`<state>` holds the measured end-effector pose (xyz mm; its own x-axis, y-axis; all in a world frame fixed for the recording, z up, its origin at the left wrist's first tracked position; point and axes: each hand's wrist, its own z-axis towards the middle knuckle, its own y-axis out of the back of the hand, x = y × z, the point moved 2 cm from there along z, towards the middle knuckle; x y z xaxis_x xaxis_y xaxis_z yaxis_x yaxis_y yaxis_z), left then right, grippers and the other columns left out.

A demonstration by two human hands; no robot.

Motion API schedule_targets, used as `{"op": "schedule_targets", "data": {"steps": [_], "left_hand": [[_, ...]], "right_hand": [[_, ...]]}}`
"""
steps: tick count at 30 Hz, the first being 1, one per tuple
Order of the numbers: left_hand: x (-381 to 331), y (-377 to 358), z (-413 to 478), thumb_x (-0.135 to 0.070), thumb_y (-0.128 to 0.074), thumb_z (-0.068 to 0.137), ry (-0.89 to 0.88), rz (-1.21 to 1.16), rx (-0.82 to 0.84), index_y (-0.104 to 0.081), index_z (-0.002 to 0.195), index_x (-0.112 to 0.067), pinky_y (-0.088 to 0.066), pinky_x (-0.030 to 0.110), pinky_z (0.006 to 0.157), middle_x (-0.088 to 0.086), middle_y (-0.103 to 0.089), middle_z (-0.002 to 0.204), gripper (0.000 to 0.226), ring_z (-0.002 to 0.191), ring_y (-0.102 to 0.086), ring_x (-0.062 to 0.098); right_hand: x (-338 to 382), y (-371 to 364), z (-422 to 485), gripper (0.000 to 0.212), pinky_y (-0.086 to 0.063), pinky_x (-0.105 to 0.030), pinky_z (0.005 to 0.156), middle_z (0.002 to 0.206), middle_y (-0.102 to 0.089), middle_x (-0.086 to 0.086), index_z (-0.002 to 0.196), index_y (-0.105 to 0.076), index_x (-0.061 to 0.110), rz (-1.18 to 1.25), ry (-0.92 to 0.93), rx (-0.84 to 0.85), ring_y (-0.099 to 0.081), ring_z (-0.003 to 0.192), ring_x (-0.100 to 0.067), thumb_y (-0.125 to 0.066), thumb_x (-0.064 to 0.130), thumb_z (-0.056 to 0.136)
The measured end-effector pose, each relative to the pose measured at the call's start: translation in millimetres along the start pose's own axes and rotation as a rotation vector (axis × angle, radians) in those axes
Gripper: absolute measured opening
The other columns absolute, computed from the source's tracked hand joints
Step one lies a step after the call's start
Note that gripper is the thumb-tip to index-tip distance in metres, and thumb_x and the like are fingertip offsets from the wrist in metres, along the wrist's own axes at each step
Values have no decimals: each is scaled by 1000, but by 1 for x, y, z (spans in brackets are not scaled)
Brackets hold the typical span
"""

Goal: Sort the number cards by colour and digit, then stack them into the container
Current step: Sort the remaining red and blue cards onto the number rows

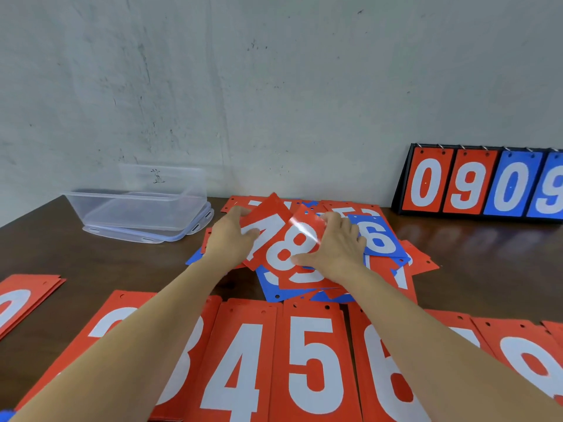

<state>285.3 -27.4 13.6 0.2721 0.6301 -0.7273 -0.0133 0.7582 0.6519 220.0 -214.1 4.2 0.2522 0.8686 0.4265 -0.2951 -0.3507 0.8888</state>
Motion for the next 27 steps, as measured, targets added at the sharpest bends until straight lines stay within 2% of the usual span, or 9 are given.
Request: {"op": "schedule_targets", "data": {"steps": [2,4,6,9,12,15,21,25,27], "left_hand": [[-2,4,1,-14,-60,93,26,-180,-18,-53,113,-19,-49,21,67,0,-63,110,22,89,-60,15],[-8,9,-1,-11,-61,92,69,-345,-30,-55,98,-20,-53,25,67,-2,-66,98,12,84,-64,17],[-15,14,-4,-7,-62,91,95,-466,-31,-59,87,-22,-53,24,65,-5,-68,87,16,77,-66,14],[-21,23,-9,-3,-62,90,103,-498,-15,-63,86,-20,-53,25,66,-1,-69,86,18,73,-67,12],[-29,31,-19,-3,-62,90,117,-502,2,-65,96,-11,-55,29,70,5,-71,90,10,78,-68,18],[-39,39,-32,-4,-62,91,114,-474,1,-64,99,-9,-54,24,66,2,-71,88,10,75,-68,15],[-51,48,-63,-2,-62,90,102,-449,-6,-63,92,-12,-54,27,68,5,-70,89,10,75,-67,16],[-56,53,-87,0,-62,89,81,-427,-29,-63,87,-13,-58,26,64,9,-70,85,13,68,-67,15],[-55,57,-99,-1,-63,88,80,-400,-29,-66,91,-10,-58,37,76,18,-71,91,9,74,-67,22]], "right_hand": [[3,4,-2,76,-50,-35,88,113,-50,3,130,-28,24,226,41,-8,-54,111,-22,-81,26,75],[4,12,-4,68,-55,-32,70,97,-53,6,128,-28,25,450,32,-17,-61,90,-18,-72,4,80],[3,21,-5,64,-58,-37,70,94,-59,-1,123,-30,25,630,20,-52,-63,84,-19,-67,-4,80],[3,37,-6,44,-52,-25,64,87,-63,1,106,-48,23,812,28,-80,-63,78,-13,-67,-6,78],[2,55,-14,21,-49,-21,55,71,-64,3,84,-64,15,879,35,-83,-60,63,-10,-66,-5,78],[0,69,-23,20,-47,-17,54,79,-68,2,83,-66,19,951,25,-76,-62,65,-7,-68,-1,82],[-12,90,-47,16,-57,-31,73,94,-72,-13,94,-69,9,985,32,-88,-68,82,-24,-66,-3,84],[-20,102,-66,14,-49,-13,49,84,-68,-4,92,-65,9,987,63,-96,-63,66,-11,-62,-4,87],[-27,105,-74,13,-46,-13,45,86,-68,-7,98,-64,4,974,57,-111,-61,63,-10,-62,-3,87]]}}
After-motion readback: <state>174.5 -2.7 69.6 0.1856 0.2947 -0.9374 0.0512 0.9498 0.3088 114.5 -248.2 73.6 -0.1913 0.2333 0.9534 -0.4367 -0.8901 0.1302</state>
